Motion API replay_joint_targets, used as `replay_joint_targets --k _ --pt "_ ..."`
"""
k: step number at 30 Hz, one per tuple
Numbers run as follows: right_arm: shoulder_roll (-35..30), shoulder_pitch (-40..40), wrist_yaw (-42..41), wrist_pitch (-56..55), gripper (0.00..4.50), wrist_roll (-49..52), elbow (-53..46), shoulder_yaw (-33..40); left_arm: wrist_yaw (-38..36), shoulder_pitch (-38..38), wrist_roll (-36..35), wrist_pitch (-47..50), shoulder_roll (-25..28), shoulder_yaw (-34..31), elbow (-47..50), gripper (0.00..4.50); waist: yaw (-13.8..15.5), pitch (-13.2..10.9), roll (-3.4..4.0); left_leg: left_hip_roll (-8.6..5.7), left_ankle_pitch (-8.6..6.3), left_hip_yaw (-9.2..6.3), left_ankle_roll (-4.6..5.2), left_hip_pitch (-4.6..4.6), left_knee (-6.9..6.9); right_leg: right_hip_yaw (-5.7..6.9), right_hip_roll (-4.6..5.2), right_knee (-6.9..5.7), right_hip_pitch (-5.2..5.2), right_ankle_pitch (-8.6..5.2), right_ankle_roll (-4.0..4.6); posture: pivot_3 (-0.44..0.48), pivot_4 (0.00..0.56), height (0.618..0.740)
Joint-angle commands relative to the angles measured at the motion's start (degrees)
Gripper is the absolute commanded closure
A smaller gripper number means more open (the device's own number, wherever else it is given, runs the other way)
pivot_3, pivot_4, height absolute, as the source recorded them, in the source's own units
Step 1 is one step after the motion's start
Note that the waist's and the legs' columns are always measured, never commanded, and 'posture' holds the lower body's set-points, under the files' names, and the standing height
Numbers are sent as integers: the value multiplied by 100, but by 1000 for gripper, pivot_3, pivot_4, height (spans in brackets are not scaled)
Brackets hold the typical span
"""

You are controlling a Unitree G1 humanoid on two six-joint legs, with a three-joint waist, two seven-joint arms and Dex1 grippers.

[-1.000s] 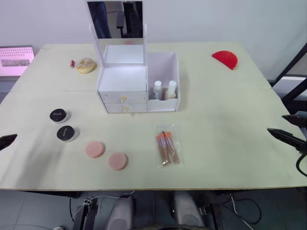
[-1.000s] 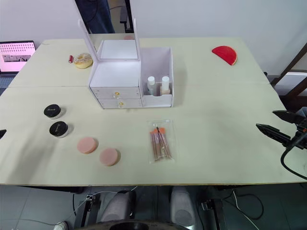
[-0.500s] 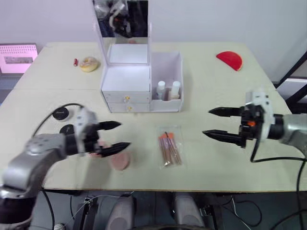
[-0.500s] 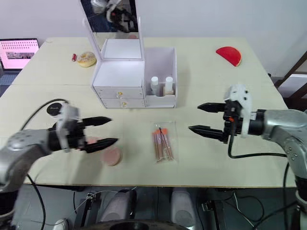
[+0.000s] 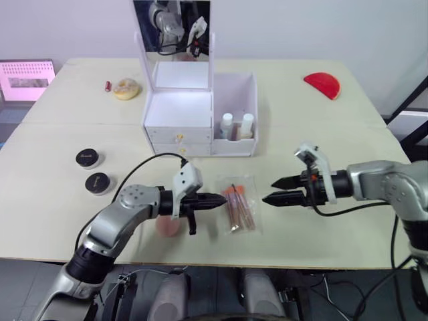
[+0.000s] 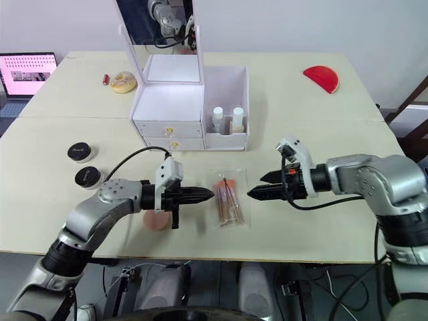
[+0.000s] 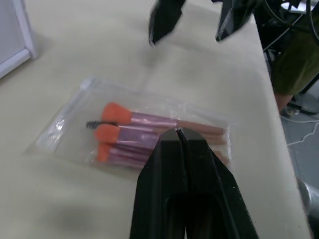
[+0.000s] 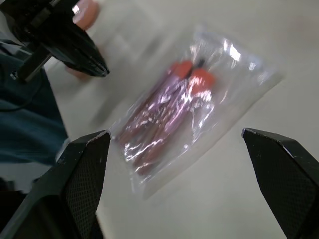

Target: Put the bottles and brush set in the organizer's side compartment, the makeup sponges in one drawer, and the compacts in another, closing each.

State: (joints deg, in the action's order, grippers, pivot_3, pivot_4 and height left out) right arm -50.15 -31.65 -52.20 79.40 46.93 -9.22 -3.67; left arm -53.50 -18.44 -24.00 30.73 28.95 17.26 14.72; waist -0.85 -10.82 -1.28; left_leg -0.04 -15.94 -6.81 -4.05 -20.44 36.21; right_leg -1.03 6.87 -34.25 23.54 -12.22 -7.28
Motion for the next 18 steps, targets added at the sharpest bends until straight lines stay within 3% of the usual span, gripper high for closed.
replay_joint_targets --k 1,7,18 --pt "443 -456 231 709 0 117 476 9 -56 -84 309 -246 -57 213 -147 4476 5 1 2 0 -1 0 2 0 -3 0 0 0 1 -1 -1 0 150 739" --pt "1269 -948 786 1210 0 -224 1445 29 -79 -114 769 -591 -57 464 -343 4476 18 1 3 0 -2 -1 4 -3 -2 0 -1 3 1 -1 -4 0 150 739" --pt "1782 -1316 750 1211 0 -402 2325 -134 -133 -65 1087 -768 -122 546 -433 4476 -38 3 6 0 -2 -1 4 8 -2 0 -2 -7 -3 7 -16 0 150 739"
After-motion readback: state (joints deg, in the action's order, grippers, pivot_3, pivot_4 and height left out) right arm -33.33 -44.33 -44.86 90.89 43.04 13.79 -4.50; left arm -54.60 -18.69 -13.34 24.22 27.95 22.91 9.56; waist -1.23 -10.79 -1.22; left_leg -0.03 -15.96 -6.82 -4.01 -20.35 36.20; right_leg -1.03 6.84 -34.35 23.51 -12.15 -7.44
